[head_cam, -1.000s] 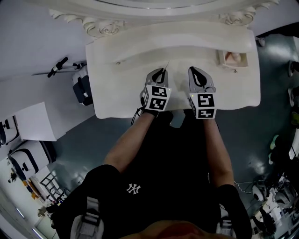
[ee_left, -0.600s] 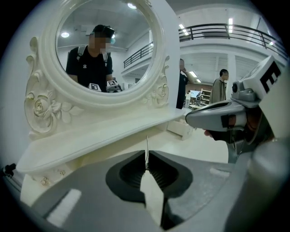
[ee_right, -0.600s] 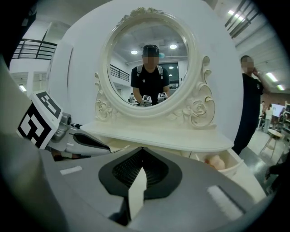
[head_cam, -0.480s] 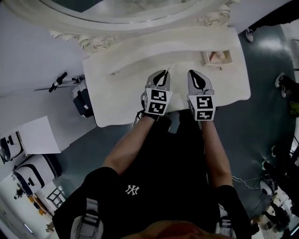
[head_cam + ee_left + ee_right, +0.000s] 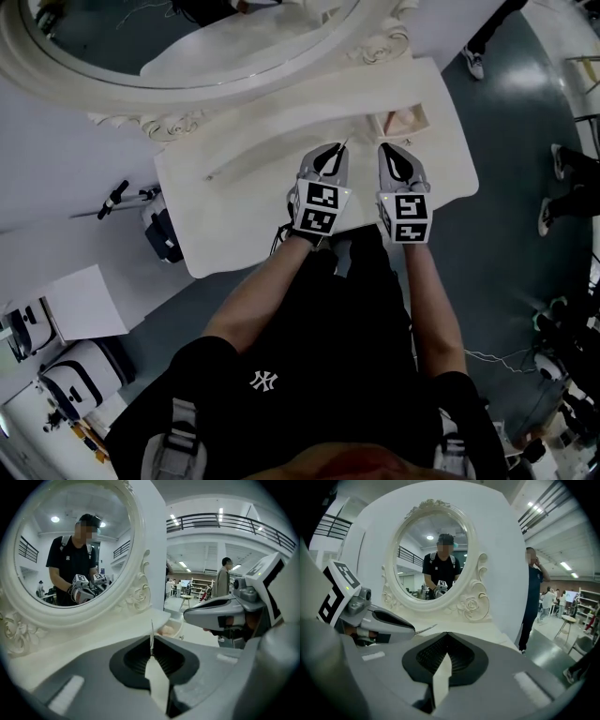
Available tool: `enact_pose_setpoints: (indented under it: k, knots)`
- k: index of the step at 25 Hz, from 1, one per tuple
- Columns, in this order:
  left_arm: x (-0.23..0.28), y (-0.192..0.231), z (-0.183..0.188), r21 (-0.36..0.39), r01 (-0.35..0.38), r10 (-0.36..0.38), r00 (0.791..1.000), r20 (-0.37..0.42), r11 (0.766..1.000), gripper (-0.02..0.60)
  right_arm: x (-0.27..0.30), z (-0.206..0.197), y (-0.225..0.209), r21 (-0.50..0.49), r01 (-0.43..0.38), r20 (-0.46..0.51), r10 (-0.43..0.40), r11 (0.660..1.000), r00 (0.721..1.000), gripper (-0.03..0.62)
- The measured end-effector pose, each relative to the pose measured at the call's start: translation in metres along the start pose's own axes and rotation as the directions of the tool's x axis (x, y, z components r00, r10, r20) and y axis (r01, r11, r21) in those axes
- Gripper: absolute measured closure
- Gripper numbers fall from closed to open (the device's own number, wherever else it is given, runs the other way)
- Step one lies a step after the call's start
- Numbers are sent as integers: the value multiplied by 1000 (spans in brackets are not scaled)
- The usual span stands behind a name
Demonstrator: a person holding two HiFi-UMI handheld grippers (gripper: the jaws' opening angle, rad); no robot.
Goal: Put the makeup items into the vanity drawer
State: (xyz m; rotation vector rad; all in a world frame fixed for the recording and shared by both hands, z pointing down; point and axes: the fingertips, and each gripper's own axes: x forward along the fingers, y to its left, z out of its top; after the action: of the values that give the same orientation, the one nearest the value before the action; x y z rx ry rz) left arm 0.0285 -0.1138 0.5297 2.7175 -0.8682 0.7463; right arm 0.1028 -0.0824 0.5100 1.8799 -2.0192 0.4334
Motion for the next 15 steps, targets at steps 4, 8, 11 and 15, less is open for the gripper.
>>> enact_pose_setpoints:
  k: [4,8,11,15]
  knots:
    - [21,-21,21,29,39,-39,999,13,999,557,-6,2,-28,12,27,4,-27,1000,1000,569]
    - [44,-40,38,53,70,-71,997,16,996,556,-7,3,-59,24,50,6,-50,998,999,569]
    - [64,-52,48,63,90,-91,996,17,994,555,-6,2,-83,30,62,2,-62,998,998,569]
    - [85,-64,56,65,104,-105,994,11,992,555,-2,-2,-108,33,69,-10,-69,997,998,569]
